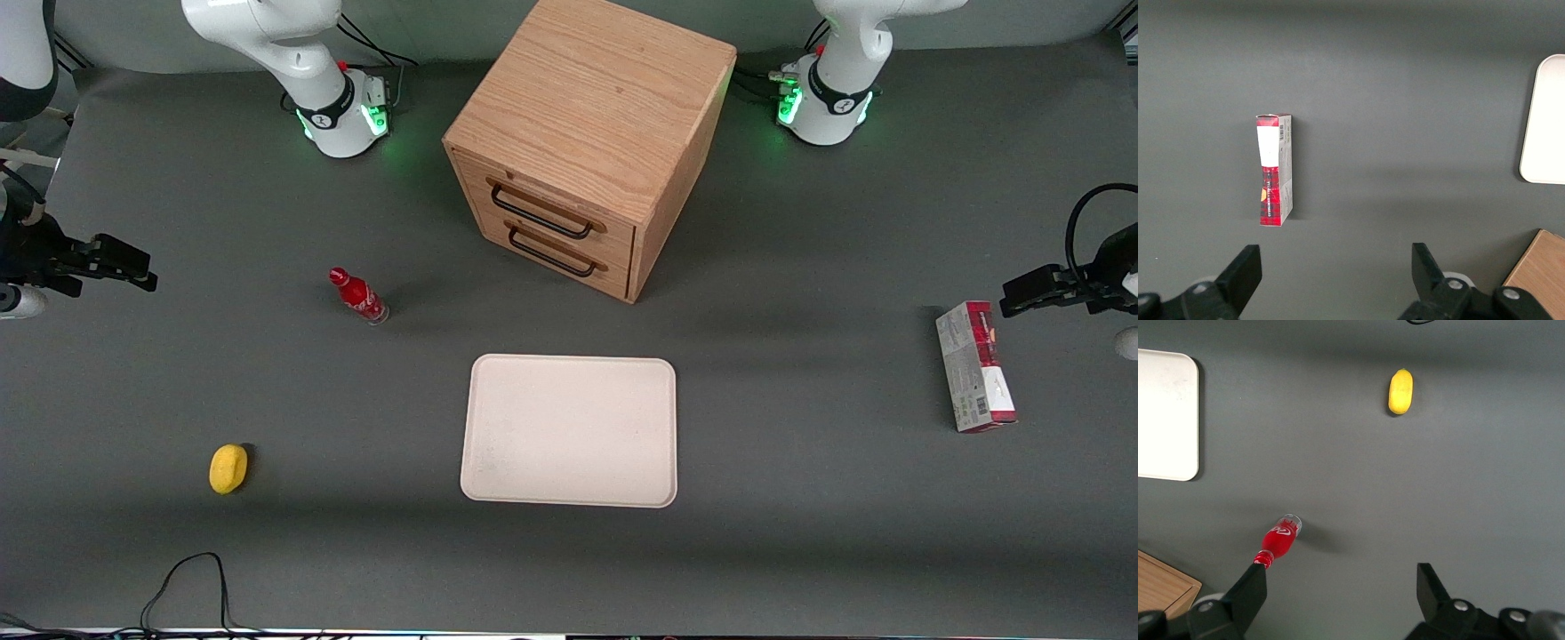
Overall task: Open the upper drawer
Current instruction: 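Move the right gripper toward the upper drawer's black handle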
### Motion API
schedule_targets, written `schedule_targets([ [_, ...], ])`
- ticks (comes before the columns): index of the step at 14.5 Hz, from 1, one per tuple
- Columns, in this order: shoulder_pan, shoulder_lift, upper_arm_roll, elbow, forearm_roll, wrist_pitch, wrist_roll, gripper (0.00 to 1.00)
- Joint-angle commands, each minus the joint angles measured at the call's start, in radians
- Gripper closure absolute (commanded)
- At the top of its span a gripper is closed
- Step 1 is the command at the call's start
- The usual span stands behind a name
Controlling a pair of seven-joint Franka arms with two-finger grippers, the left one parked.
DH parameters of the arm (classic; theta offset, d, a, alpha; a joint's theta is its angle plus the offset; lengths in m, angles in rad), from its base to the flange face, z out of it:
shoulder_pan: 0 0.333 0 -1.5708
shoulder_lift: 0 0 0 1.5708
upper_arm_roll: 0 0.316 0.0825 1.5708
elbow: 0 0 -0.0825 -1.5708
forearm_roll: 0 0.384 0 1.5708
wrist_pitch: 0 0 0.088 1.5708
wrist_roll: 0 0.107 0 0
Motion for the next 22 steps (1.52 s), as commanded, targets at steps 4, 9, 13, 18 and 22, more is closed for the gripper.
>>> schedule_targets([
  [4,0.001,0.004,-0.002,0.010,0.017,-0.011,-0.005,0.00],
  [9,0.072,0.010,0.005,0.016,0.019,-0.011,-0.004,0.00],
  [13,0.227,0.048,0.005,0.023,0.039,-0.011,-0.001,0.00],
  [18,0.421,0.091,0.005,0.050,0.068,-0.010,-0.004,0.00],
  [22,0.567,0.110,0.005,0.050,0.068,0.000,-0.002,0.00],
])
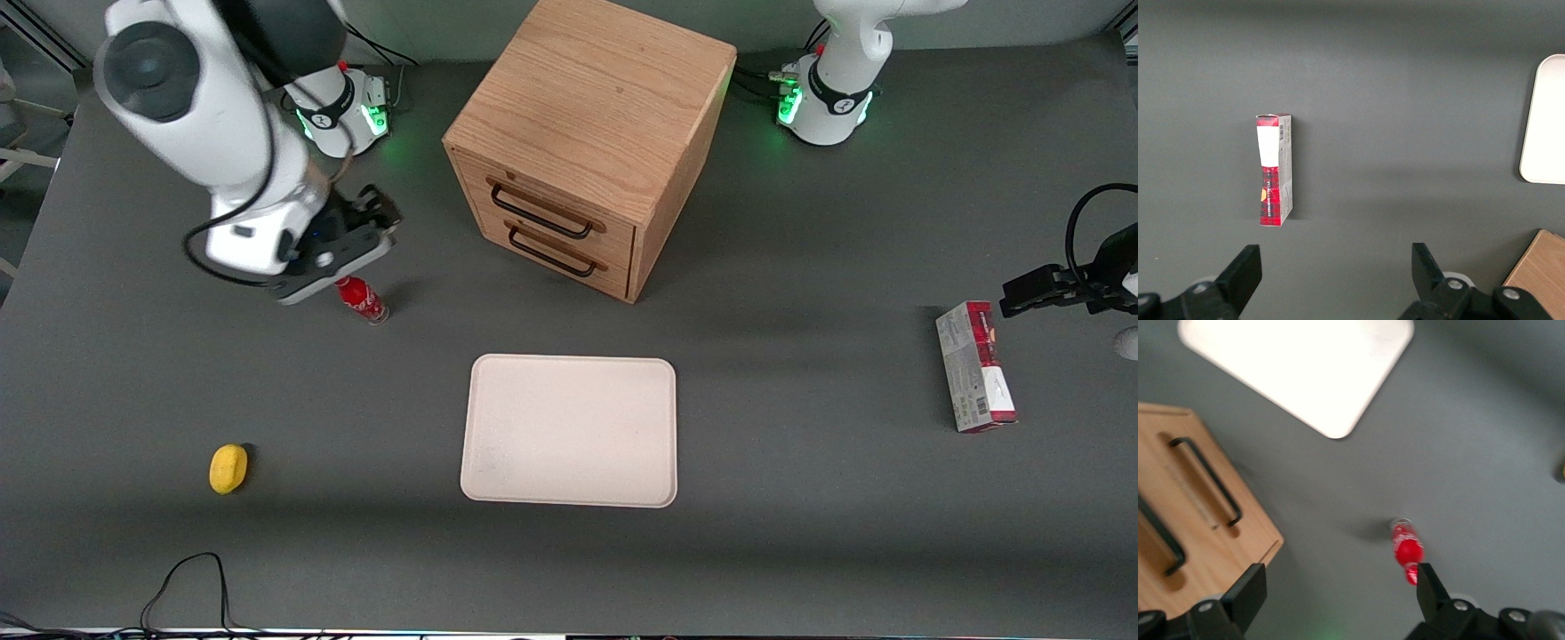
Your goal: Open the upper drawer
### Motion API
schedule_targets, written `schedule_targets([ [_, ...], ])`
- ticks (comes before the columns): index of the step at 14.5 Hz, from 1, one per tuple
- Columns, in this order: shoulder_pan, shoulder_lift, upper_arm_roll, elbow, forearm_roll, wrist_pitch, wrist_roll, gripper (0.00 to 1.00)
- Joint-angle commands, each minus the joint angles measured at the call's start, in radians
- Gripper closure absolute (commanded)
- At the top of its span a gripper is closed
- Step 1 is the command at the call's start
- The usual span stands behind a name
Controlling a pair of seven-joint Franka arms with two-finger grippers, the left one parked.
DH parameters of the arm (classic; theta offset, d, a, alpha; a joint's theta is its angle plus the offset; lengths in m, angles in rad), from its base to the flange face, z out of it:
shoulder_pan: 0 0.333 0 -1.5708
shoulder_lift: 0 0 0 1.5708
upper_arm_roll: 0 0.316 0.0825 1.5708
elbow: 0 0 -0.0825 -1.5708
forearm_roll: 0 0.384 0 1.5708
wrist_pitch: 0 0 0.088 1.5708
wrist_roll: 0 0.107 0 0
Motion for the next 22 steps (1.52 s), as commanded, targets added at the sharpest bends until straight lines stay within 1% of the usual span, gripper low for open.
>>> schedule_targets([
  [1,0.098,0.028,-0.013,0.029,0.016,-0.002,0.002,0.00],
  [5,0.189,0.043,-0.013,0.030,0.025,0.018,-0.001,0.00],
  [7,0.207,0.060,-0.013,0.030,0.058,0.036,-0.007,0.00],
  [10,0.253,0.095,-0.013,0.052,0.063,0.062,-0.009,0.00],
  [15,0.264,0.112,-0.013,0.052,0.068,0.093,-0.122,0.00],
  [16,0.261,0.111,-0.015,0.052,0.086,0.093,-0.160,0.00],
  [17,0.258,0.108,-0.019,0.050,0.124,0.090,-0.186,0.00],
  [18,0.256,0.105,-0.025,0.049,0.163,0.084,-0.193,0.00],
  [19,0.256,0.103,-0.027,0.047,0.180,0.082,-0.193,0.00],
  [22,0.258,0.103,-0.027,0.040,0.180,0.082,-0.193,0.00],
])
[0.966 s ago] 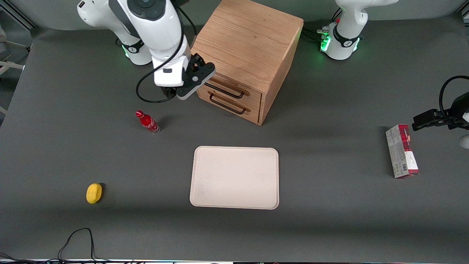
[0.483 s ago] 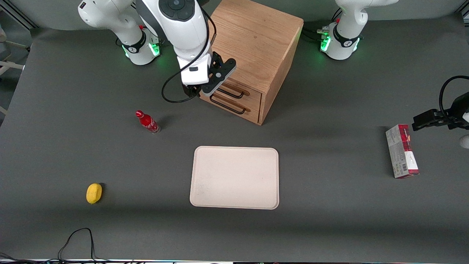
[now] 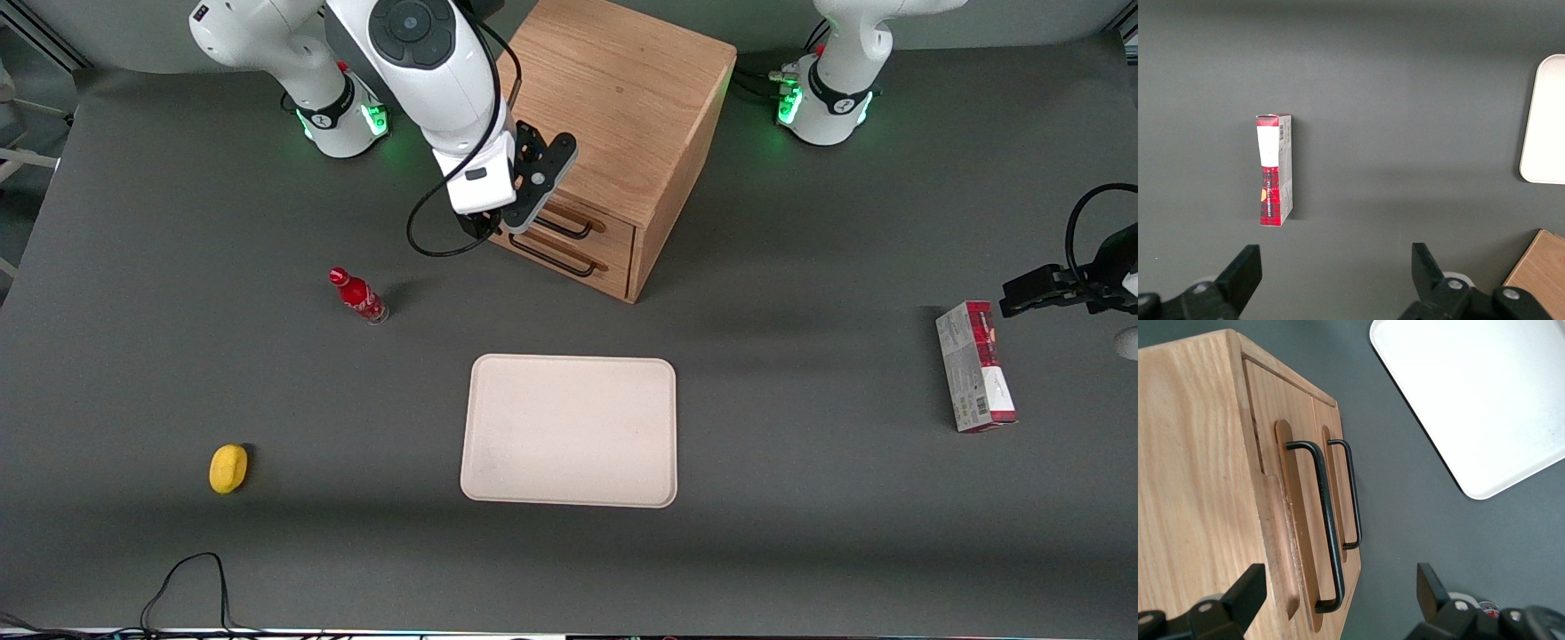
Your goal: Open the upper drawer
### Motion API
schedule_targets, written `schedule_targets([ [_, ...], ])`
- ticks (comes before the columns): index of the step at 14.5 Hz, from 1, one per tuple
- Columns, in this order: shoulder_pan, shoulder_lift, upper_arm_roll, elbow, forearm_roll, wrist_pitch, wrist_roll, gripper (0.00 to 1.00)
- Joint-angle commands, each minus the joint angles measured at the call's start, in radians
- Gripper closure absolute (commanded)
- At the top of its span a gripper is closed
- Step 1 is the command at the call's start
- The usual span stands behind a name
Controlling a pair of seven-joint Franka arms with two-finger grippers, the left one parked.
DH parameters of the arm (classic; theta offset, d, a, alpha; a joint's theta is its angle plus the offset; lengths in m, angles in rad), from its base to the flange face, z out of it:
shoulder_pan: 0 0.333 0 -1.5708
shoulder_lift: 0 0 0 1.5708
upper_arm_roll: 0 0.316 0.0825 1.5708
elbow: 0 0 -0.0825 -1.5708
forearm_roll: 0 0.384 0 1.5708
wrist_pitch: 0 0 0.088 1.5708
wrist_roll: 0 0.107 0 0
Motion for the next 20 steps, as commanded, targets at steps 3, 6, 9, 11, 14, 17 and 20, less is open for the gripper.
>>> schedule_targets([
  [3,0.001,0.009,-0.009,-0.020,0.021,0.001,-0.029,0.00],
  [6,0.001,0.010,-0.009,-0.067,0.017,0.039,-0.032,0.00],
  [9,0.004,0.009,-0.009,-0.123,0.015,0.110,-0.034,0.00],
  [11,0.007,0.013,-0.009,-0.143,0.006,0.138,-0.034,0.00],
  [14,0.009,0.022,-0.007,-0.169,-0.013,0.171,-0.034,0.00],
  [17,0.009,0.031,-0.007,-0.181,-0.014,0.195,-0.035,0.00],
  [20,0.009,0.046,-0.006,-0.181,-0.014,0.205,-0.041,0.00],
])
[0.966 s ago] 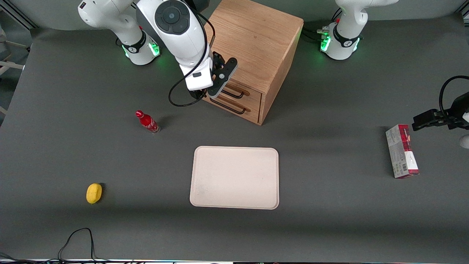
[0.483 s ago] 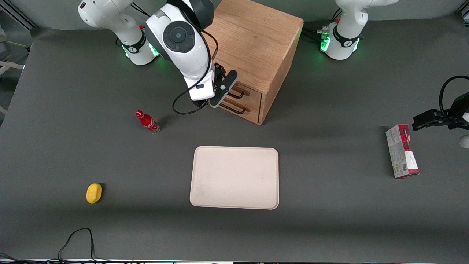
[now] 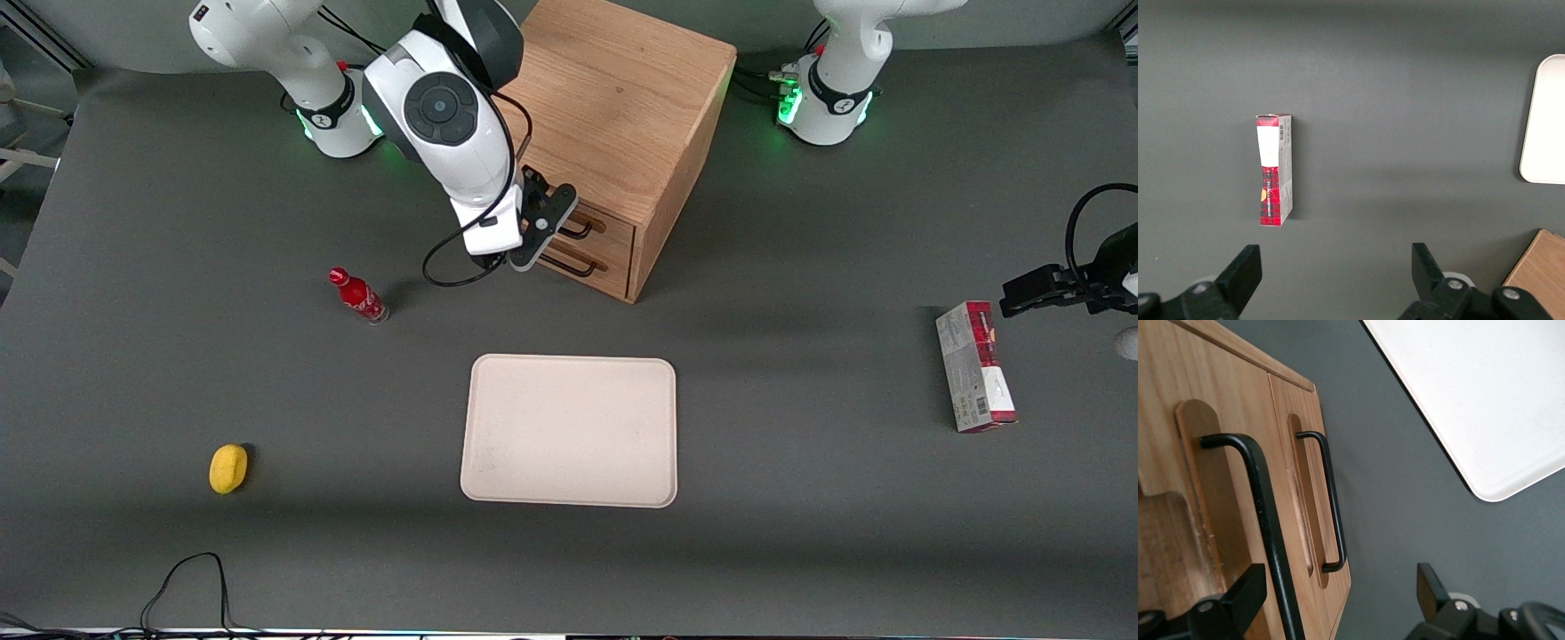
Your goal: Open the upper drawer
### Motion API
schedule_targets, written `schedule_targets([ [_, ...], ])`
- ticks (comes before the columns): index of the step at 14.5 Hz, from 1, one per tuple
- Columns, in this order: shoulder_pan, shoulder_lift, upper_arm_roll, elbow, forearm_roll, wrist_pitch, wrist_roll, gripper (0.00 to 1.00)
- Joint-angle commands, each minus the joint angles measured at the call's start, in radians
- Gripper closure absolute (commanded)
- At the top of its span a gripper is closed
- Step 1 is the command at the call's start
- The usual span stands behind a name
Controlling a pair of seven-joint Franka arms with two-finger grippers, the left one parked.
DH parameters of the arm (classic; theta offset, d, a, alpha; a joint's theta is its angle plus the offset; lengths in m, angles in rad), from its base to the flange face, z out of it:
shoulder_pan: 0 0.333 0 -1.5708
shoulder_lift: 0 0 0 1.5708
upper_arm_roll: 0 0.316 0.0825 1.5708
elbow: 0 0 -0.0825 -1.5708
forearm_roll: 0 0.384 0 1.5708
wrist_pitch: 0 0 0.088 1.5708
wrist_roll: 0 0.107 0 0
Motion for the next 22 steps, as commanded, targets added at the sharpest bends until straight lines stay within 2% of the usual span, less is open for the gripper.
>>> schedule_targets([
  [1,0.008,0.014,-0.006,-0.001,-0.011,0.024,-0.048,0.00],
  [14,-0.008,0.060,-0.009,0.010,-0.025,0.058,-0.099,0.00],
  [22,-0.078,0.088,-0.014,0.048,-0.023,0.056,-0.145,0.00],
])
